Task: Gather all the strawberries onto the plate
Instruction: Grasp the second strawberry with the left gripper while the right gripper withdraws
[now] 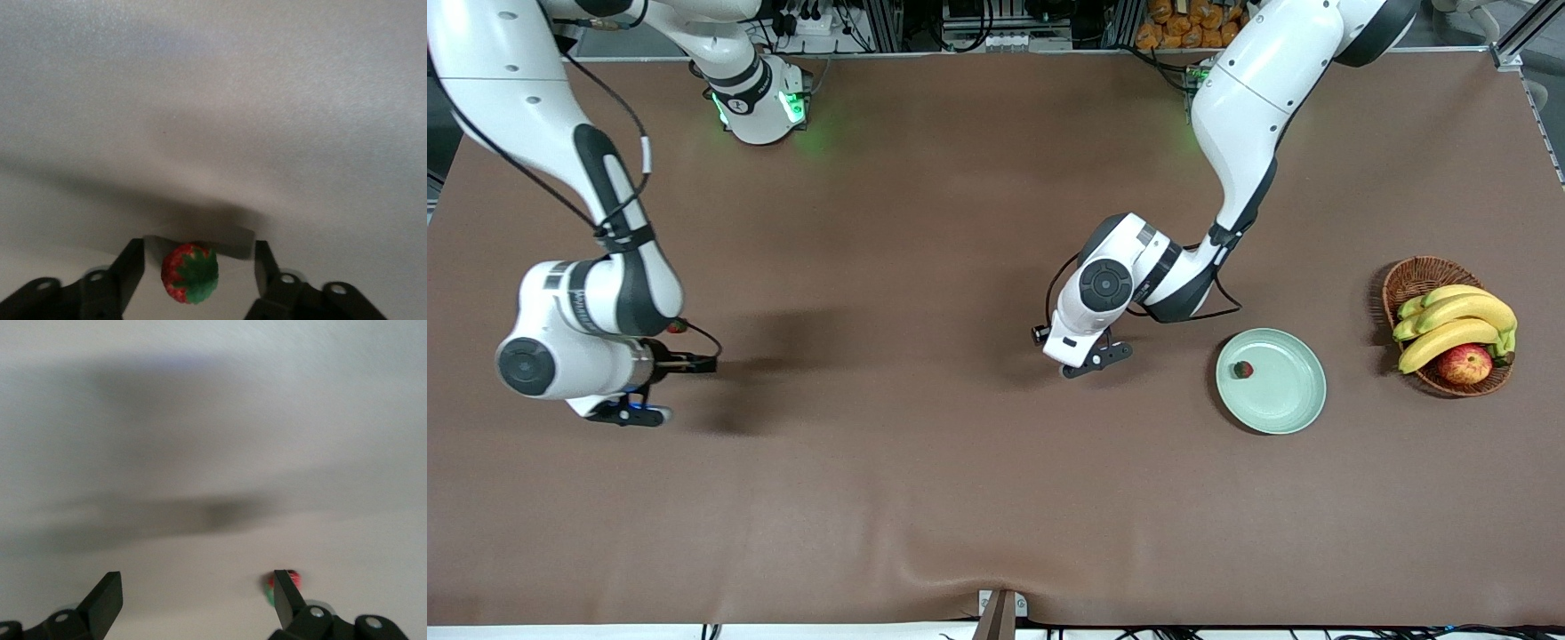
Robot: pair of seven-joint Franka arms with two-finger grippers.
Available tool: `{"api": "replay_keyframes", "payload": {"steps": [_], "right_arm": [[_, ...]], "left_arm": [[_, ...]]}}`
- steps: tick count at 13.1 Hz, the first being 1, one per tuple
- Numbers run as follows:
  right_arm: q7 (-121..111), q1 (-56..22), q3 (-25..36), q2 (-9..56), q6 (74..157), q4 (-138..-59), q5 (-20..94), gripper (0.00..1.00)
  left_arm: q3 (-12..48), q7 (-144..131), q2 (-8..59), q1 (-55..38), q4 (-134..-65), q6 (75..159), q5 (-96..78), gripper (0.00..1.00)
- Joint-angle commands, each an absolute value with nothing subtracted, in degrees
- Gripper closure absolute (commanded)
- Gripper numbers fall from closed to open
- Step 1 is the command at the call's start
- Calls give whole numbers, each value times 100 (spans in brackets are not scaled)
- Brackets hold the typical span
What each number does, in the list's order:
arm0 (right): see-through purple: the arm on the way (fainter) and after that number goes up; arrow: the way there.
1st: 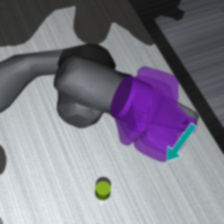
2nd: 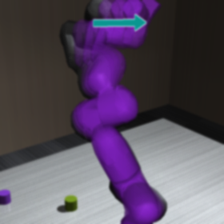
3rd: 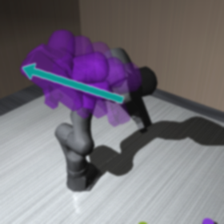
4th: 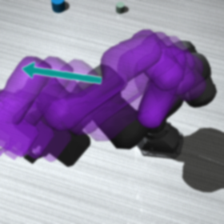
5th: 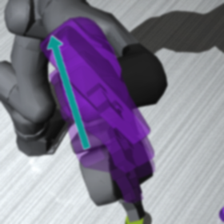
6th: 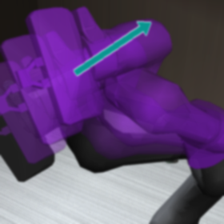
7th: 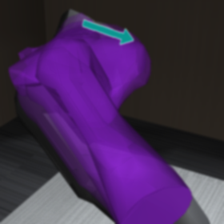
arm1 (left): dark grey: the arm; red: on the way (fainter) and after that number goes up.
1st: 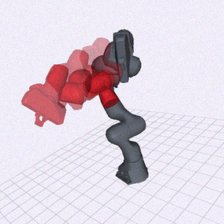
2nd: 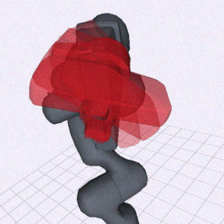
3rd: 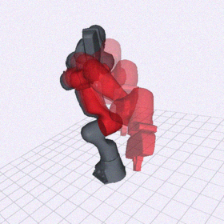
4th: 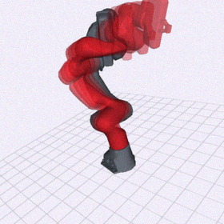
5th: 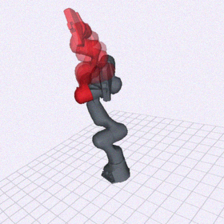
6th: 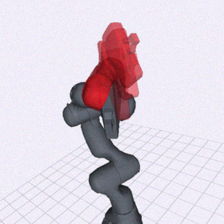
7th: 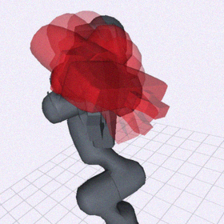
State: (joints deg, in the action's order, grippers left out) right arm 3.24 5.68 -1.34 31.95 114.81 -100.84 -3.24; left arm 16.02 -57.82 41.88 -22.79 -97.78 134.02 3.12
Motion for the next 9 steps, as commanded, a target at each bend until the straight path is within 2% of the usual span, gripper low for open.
{"api": "replay_keyframes", "payload": {"steps": [1, 3, 6, 9], "right_arm": [[255, 677, -89, 3120, 11531, -10310, -501, 0], [246, 764, -44, 3207, 11522, -10318, -510, 0], [255, 853, 35, 3348, 11488, -10327, -510, 0], [246, 853, 175, 3366, 11479, -10485, -510, 0]], "left_arm": [[1564, -5810, 4131, -2312, -9879, 13447, 422, 73], [1564, -5766, 4061, -2251, -9870, 13412, 431, 100], [1564, -5704, 3596, -1917, -9844, 12843, 431, 100], [1582, -4628, 3174, -1128, -9844, 12219, 422, 100]]}}
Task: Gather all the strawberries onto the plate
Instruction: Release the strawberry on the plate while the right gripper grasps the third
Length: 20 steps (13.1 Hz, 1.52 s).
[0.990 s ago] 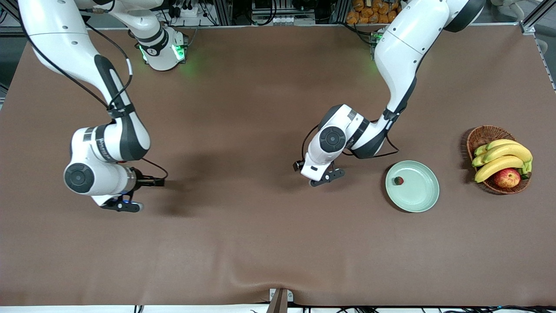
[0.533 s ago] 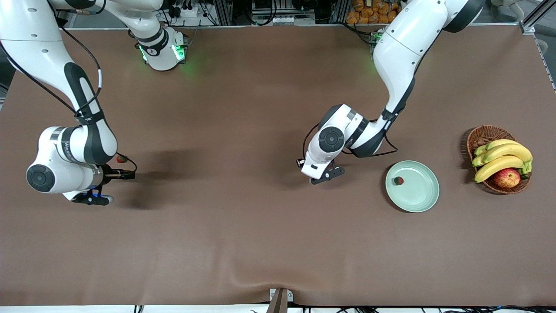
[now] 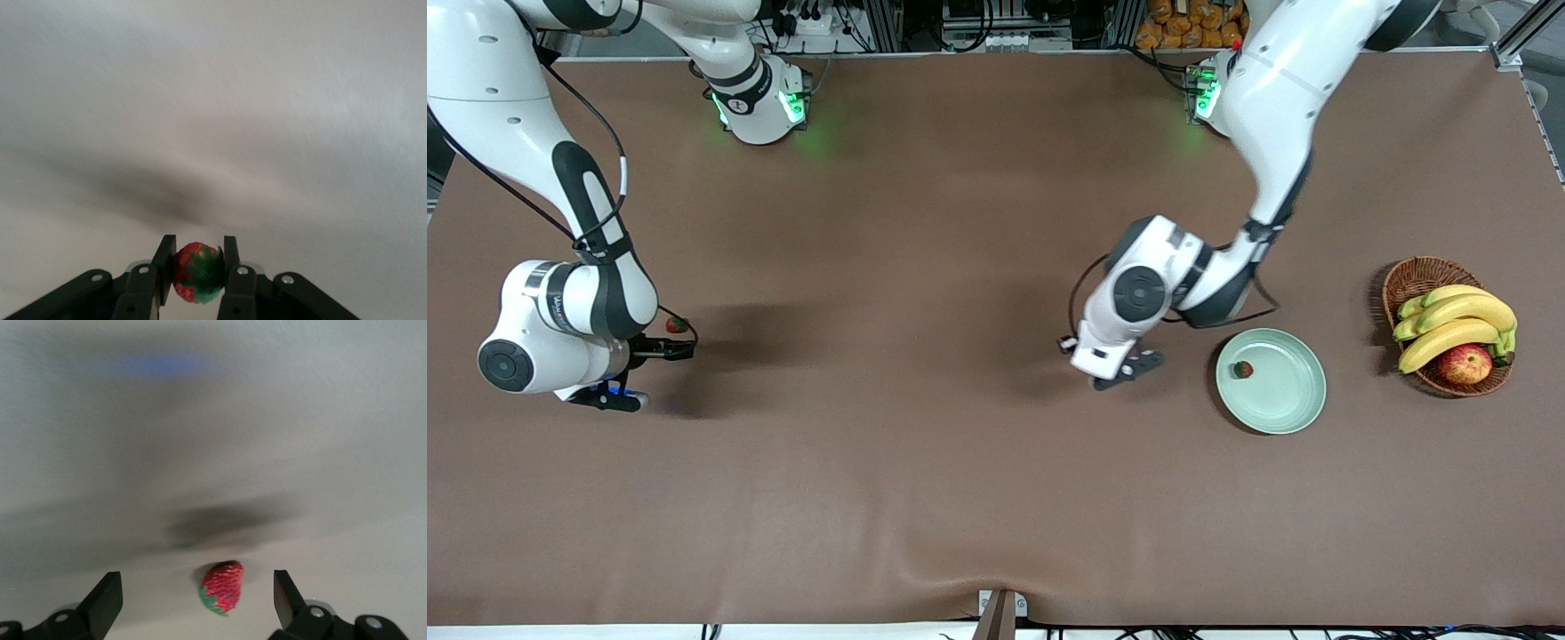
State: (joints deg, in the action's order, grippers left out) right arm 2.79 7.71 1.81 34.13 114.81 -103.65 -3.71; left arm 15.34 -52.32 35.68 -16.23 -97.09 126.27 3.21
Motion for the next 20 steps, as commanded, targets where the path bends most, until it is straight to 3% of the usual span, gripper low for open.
{"api": "replay_keyframes", "payload": {"steps": [1, 4, 7, 10, 12, 14, 15, 18, 20], "right_arm": [[237, 853, 176, 3366, 11470, -10538, -518, 0], [193, 853, 193, 3375, 11417, -10678, -527, 4], [-42, 853, 193, 3375, 11417, -10705, -527, 24], [-386, 975, 193, 3393, 11399, -10705, -527, 49], [-387, 967, 193, 3401, 11417, -10705, -527, 66], [-378, 958, 193, 3454, 11452, -10679, -510, 83], [-369, 949, 185, 3445, 11452, -10670, -484, 87], [-273, 731, 158, 3428, 11426, -10408, -413, 99], [-220, 362, 158, 3419, 11426, -9987, -160, 100]], "left_arm": [[1582, -4223, 3112, -890, -9852, 11999, 431, 100], [1564, -2800, 3155, -82, -9888, 11839, 526, 100], [1573, -1813, 3260, 508, -9958, 11909, 1227, 100], [1565, -1294, 3427, 729, -10168, 12601, 1485, 100], [1565, -864, 3507, 870, -10195, 12823, 1512, 79], [1573, -712, 3481, 931, -10195, 12823, 1512, 37], [1582, -755, 3463, 923, -10213, 12815, 1494, 1], [1740, -1097, 3252, 905, -10353, 12736, 1424, 0], [1968, -1387, 3147, 897, -10336, 12491, 1424, 0]]}}
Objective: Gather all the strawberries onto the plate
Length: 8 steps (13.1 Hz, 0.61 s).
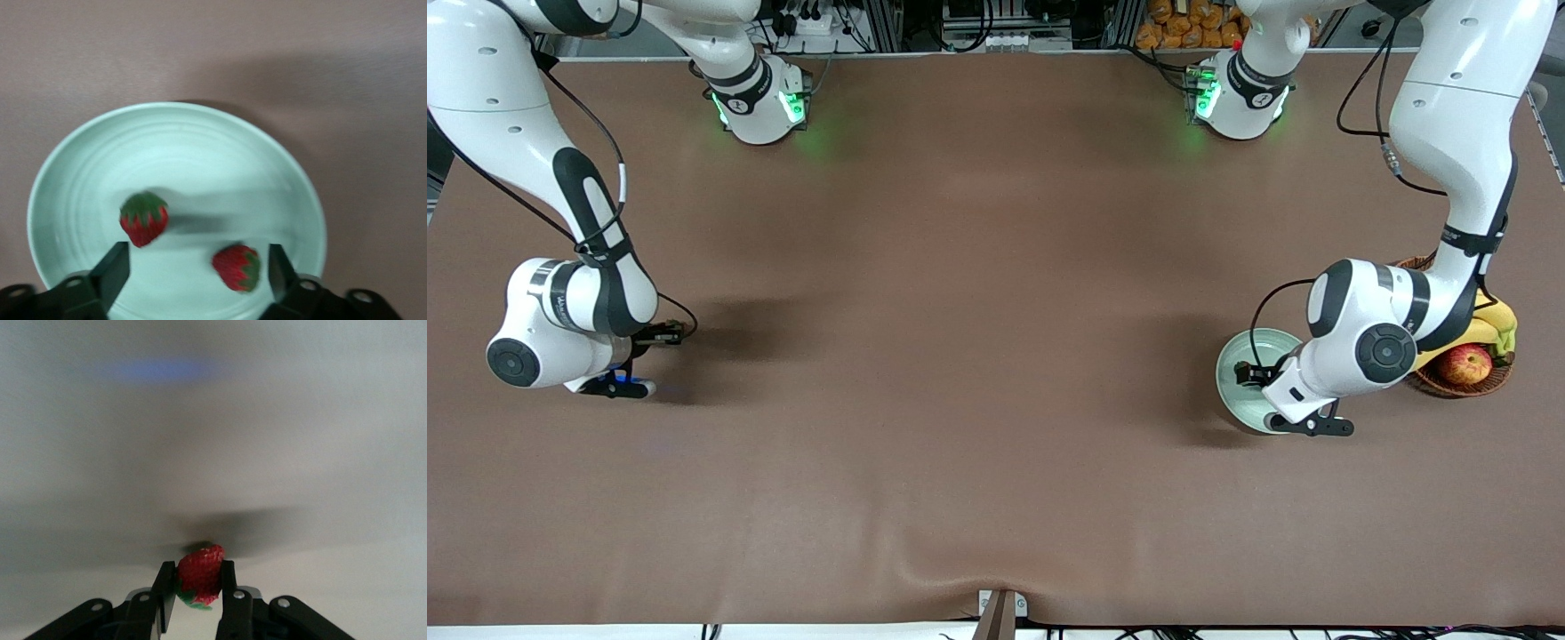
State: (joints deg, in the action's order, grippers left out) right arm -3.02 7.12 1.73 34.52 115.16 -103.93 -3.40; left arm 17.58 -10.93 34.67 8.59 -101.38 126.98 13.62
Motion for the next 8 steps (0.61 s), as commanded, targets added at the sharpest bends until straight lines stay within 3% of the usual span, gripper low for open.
{"api": "replay_keyframes", "payload": {"steps": [1, 8], "right_arm": [[-115, 117, 150, 3419, 11426, -9819, 146, 100], [2192, -2615, 158, 3647, 12145, -9353, 3265, 100]], "left_arm": [[2108, -1632, 3120, 896, -10319, 12420, 1424, 0], [2795, -3557, 3217, 538, -10248, 12393, 1424, 0]]}}
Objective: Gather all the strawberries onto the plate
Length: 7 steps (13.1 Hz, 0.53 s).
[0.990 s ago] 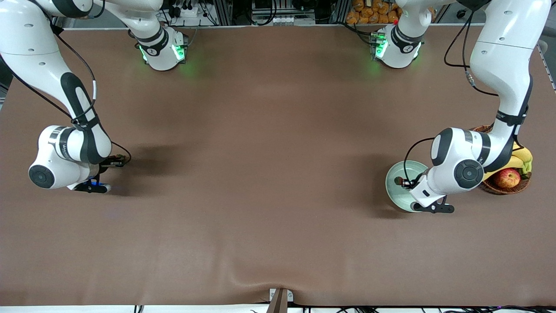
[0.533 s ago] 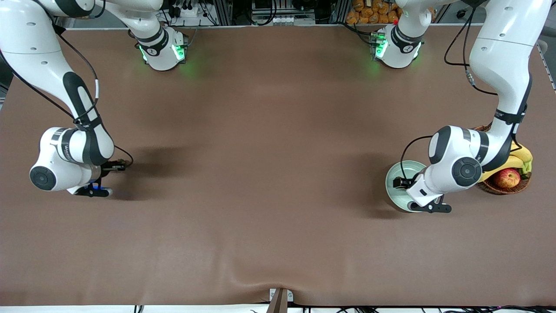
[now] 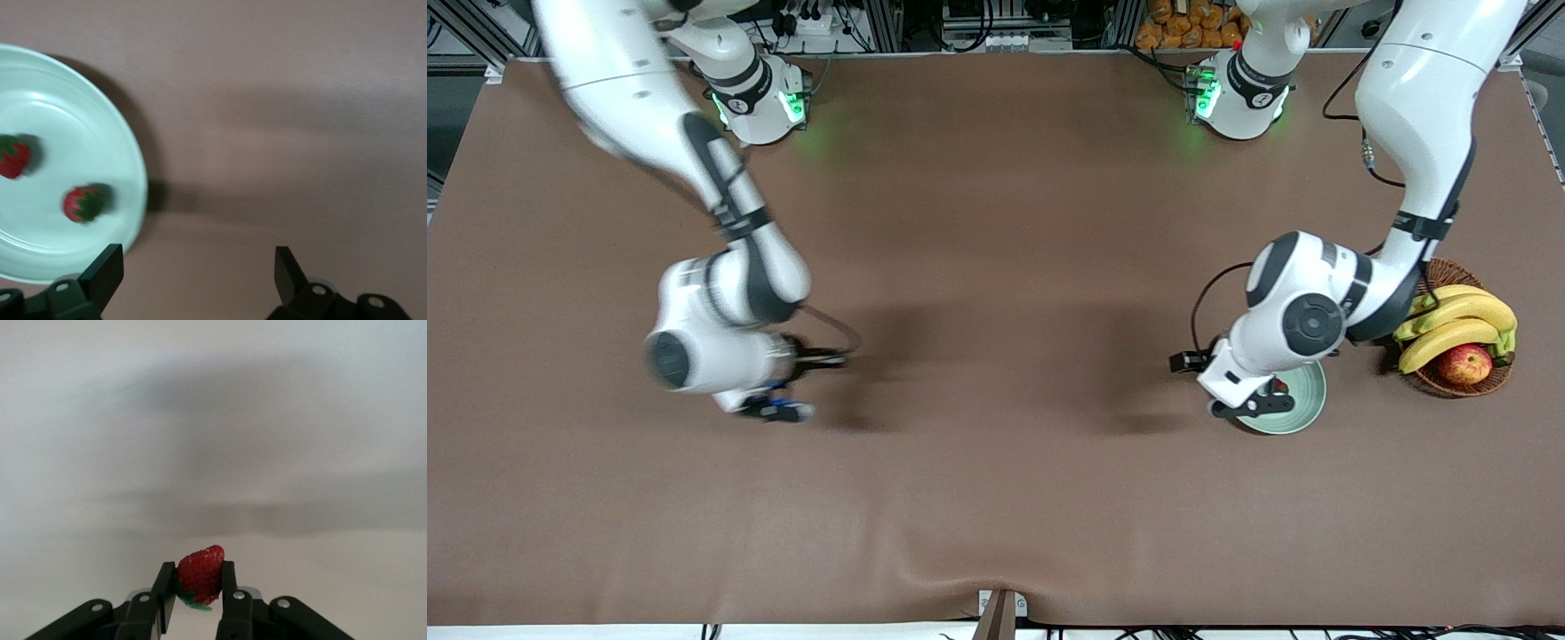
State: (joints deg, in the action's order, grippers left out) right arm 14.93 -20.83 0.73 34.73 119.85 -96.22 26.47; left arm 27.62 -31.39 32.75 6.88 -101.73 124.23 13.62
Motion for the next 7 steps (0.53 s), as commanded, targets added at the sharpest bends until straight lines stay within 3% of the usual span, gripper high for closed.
{"api": "replay_keyframes", "payload": {"steps": [1, 7], "right_arm": [[2667, -2958, 158, 3752, 12320, -9204, 3626, 100], [3050, -4419, 149, 4569, 14517, -8816, 5017, 100]], "left_arm": [[2786, -3777, 3225, 397, -10248, 12393, 1424, 0], [2786, -4657, 3551, -70, -10248, 12603, 1477, 0]]}}
